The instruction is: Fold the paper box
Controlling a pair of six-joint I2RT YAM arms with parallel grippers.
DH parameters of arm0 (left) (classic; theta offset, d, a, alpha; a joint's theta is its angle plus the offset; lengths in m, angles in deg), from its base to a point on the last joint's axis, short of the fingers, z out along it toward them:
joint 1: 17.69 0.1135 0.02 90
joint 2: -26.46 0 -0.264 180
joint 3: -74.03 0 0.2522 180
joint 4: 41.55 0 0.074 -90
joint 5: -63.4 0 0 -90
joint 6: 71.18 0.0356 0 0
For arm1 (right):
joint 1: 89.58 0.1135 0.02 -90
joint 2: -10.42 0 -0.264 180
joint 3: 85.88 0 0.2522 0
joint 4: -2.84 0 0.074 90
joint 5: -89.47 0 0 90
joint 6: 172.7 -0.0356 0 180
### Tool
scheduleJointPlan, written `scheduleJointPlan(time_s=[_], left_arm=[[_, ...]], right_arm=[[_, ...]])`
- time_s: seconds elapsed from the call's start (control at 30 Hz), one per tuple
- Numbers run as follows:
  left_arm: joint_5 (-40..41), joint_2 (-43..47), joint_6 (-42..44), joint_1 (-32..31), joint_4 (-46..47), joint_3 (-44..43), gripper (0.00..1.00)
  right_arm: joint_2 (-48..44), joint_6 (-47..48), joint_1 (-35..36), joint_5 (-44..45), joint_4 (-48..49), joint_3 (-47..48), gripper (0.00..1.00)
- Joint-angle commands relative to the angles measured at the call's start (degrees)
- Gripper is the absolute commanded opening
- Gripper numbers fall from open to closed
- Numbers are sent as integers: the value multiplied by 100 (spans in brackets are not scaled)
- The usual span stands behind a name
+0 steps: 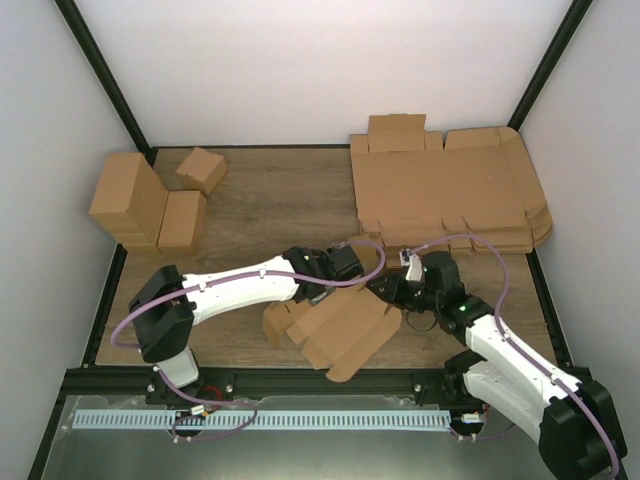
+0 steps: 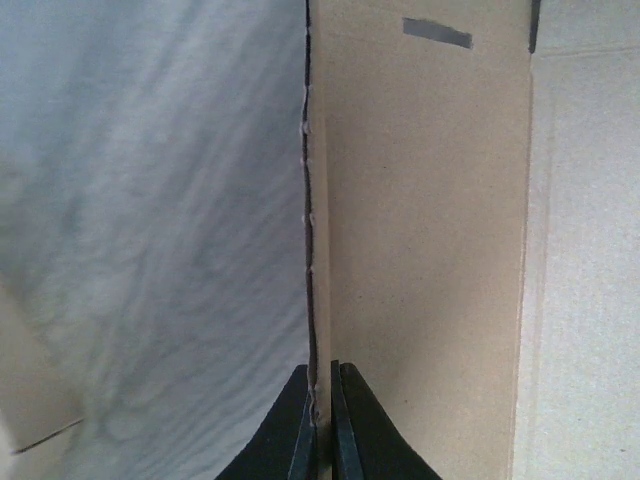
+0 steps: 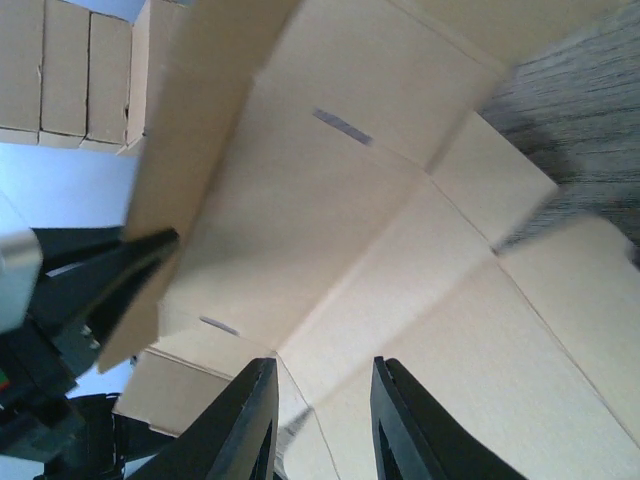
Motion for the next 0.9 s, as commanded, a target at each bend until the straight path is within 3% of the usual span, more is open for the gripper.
scheduleJointPlan(time_s=[0.0,0.1,0.3,0.37,0.4,0.43,0.87], left_arm=[[1561,71,50,-46,-527,-246,4],[2012,44,117,-155,-550,-216,4],[1875,135,250,-284,-223,-48,4],[1823,161,253,-287,-102,44,4],[1800,178,261,-285,-32,96,4],[1769,199,259,-285,34,145,4],[1283,801,385,-285,758,667,8]], right_arm=[[155,135,43,136,131,48,29],[351,250,41,300,325,-7,29],[1096,1219,47,23,697,362,31],[1444,1378,49,-27,867,505,22],[1586,1418,41,-19,1038,514,7],[1723,1479,44,49,1227,495,1],[2510,2414,339,1827,3814,-181,1]])
